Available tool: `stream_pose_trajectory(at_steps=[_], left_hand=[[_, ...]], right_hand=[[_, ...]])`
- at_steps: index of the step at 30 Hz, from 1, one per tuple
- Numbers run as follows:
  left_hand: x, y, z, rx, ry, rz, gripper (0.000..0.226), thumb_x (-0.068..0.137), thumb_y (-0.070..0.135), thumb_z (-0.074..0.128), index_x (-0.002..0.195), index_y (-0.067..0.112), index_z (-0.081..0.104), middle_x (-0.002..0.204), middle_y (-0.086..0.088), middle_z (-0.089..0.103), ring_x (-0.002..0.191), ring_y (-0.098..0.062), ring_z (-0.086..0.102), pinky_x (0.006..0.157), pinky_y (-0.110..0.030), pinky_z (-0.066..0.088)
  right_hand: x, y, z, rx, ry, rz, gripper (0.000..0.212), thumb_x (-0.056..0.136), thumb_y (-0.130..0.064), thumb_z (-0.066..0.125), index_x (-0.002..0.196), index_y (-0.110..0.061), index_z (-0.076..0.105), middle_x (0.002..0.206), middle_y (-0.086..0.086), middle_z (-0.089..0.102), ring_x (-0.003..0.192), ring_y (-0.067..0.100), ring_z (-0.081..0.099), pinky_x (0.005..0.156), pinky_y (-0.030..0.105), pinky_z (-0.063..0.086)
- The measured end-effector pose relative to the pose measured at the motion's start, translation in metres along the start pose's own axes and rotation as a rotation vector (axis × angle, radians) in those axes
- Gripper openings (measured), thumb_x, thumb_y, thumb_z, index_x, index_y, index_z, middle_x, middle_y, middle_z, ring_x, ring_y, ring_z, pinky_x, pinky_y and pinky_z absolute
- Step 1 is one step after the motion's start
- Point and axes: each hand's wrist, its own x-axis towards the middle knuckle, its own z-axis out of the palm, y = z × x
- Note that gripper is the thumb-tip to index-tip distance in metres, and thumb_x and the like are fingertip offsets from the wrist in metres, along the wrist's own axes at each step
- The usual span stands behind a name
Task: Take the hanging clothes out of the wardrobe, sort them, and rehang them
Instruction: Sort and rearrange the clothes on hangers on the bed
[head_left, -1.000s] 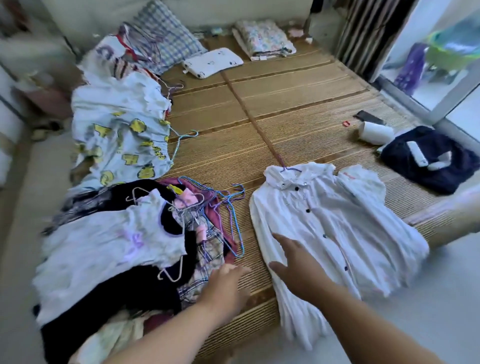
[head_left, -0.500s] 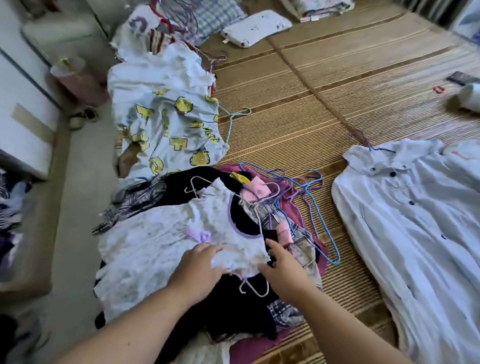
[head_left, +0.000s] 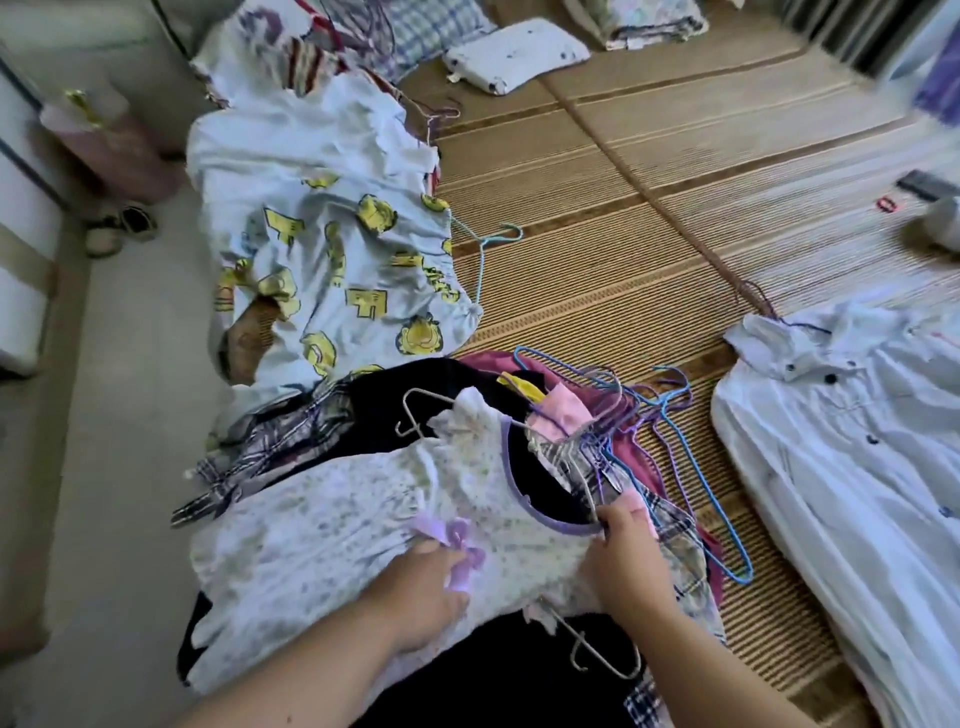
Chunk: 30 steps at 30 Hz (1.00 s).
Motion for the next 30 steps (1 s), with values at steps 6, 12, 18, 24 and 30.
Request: stream_pose_trajectory(at_steps=[6, 12, 18, 24, 30], left_hand=[[-0.015, 0.047, -0.069, -0.022, 0.304, 0.081, 0.054, 0.088, 0.027, 0.052, 0.140, 0.032, 0.040, 0.149, 0.002, 0.026, 0.124, -0.015, 0.043, 0.103, -0.025, 0.036], [-0.051, 0.090, -0.133, 0.308, 0.612, 0.074, 0.068, 0.085, 0.041, 0.056, 0.146, 0.031, 0.026, 0.147, 0.002, 0.030, 0.135, -0.024, 0.024, 0.114, -0.037, 0.020], [-0.110, 0.100, -0.157, 0.324, 0.550, -0.046, 0.031, 0.094, 0.029, 0.038, 0.122, 0.035, 0.051, 0.125, 0.006, 0.055, 0.122, -0.022, 0.043, 0.108, -0.049, 0.023], [-0.175, 0.124, -0.148, 0.173, 0.559, 0.121, 0.019, 0.097, 0.030, 0.040, 0.104, 0.033, 0.057, 0.104, 0.006, 0.061, 0.101, -0.021, 0.055, 0.094, -0.039, 0.038], [-0.230, 0.168, -0.103, 0.103, 0.511, 0.244, 0.016, 0.097, 0.029, 0.045, 0.101, 0.025, 0.059, 0.099, 0.001, 0.061, 0.092, -0.021, 0.056, 0.076, -0.034, 0.044]], right_hand=[[-0.044, -0.030, -0.040, -0.044, 0.033, -0.155, 0.020, 0.087, -0.006, 0.046, 0.097, -0.023, 0.052, 0.100, 0.002, 0.051, 0.091, 0.018, 0.051, 0.066, 0.025, 0.034], [-0.089, -0.064, -0.099, -0.024, 0.037, -0.268, 0.018, 0.089, -0.016, 0.049, 0.085, -0.034, 0.049, 0.085, -0.005, 0.059, 0.074, 0.013, 0.052, 0.063, 0.026, 0.037], [-0.130, -0.073, -0.159, -0.075, 0.135, -0.370, 0.020, 0.085, -0.018, 0.056, 0.079, -0.036, 0.049, 0.074, -0.010, 0.058, 0.071, 0.009, 0.053, 0.061, 0.019, 0.039], [-0.170, -0.054, -0.196, -0.029, 0.198, -0.422, 0.028, 0.086, -0.016, 0.061, 0.081, -0.042, 0.055, 0.070, -0.017, 0.058, 0.069, 0.006, 0.056, 0.062, 0.022, 0.041], [-0.221, 0.001, -0.223, 0.065, 0.260, -0.420, 0.017, 0.089, -0.022, 0.062, 0.095, -0.038, 0.065, 0.077, -0.015, 0.063, 0.071, 0.006, 0.057, 0.059, 0.017, 0.038]])
